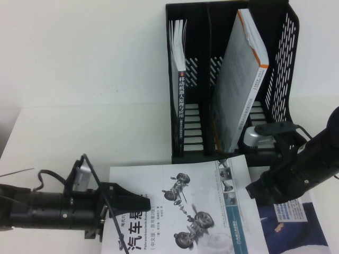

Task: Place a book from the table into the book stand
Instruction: Push book with right arm, then pick up the book with your left arm

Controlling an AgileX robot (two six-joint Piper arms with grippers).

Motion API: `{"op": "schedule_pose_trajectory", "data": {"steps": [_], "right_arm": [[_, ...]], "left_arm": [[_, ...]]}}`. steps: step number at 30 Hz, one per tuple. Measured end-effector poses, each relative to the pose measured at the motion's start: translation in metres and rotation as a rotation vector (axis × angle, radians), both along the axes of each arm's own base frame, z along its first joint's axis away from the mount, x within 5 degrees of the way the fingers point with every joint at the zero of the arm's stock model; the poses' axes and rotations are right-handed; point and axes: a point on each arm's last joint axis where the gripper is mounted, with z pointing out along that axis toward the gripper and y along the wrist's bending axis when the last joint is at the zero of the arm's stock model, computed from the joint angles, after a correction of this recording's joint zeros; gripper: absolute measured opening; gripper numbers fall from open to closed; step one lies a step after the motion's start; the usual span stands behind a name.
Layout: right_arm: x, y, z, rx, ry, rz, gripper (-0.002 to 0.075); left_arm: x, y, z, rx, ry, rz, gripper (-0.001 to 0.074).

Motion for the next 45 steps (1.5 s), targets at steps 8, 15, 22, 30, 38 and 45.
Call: {"op": "schedule_pose_trajectory", "data": {"steps": [8,15,22,30,38,45], "right_arm": [[0.001,0.001,-0.003,-0.003,0.007,0.0,-0.0001],[0.002,0.001,-0.002,-0.002,0.008,0.001,-0.0001],[0.002,0.0,-0.002,-0.008,0.002,0.007,-0.0001],[-0.001,-0.005,0.007,-0.073,-0.051,0.075,-0.0001],[-0.011,-0.012,0.027,-0.118,-0.097,0.13,-0.0001],[-0.014,-0.015,0.028,-0.143,-0.073,0.142,-0.0001]], "left_arm": [[0.0,-0.004,-0.001,0.015,-0.017,-0.014,0.0298],[-0.001,-0.004,-0.001,0.013,-0.017,-0.015,0.03],[-0.002,0.003,0.003,0.025,0.001,-0.01,0.03],[-0.007,0.018,0.041,0.075,-0.065,0.004,0.0286],[-0.012,0.018,0.101,0.088,-0.171,0.033,0.0115],[-0.021,0.017,0.155,0.149,-0.326,-0.014,0.0114]]}}
